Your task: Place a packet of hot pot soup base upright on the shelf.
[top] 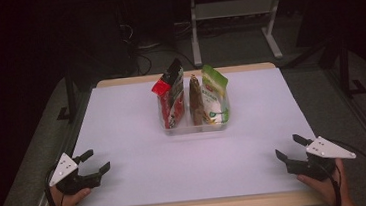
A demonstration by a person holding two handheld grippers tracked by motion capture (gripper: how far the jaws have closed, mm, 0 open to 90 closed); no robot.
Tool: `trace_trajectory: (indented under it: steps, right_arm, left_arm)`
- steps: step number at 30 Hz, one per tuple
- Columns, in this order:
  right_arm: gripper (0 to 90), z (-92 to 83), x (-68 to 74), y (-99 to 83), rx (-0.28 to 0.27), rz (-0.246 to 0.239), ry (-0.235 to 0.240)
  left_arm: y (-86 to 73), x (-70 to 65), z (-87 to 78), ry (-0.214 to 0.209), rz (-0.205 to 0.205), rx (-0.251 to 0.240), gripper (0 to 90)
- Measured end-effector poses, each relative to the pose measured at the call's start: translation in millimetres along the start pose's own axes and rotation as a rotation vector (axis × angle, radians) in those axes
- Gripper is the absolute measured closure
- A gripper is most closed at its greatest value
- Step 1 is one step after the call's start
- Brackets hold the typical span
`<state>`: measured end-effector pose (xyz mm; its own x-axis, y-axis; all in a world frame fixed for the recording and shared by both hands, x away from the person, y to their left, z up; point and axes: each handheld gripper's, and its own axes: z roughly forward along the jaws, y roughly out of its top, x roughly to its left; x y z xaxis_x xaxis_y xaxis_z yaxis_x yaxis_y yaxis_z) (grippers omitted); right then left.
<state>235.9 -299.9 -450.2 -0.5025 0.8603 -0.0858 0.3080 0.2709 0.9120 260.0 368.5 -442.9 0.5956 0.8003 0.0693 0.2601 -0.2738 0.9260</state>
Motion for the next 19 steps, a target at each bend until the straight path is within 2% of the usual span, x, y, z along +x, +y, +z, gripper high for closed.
trace_trajectory:
  steps: [19]
  right_arm:
    - [19.8, 2.6, 2.2, -0.3, 0.009, 0.0, 0.024]
  left_arm:
    - [1.8, -3.2, 4.1, 0.007, 0.03, 0.019, 20.3]
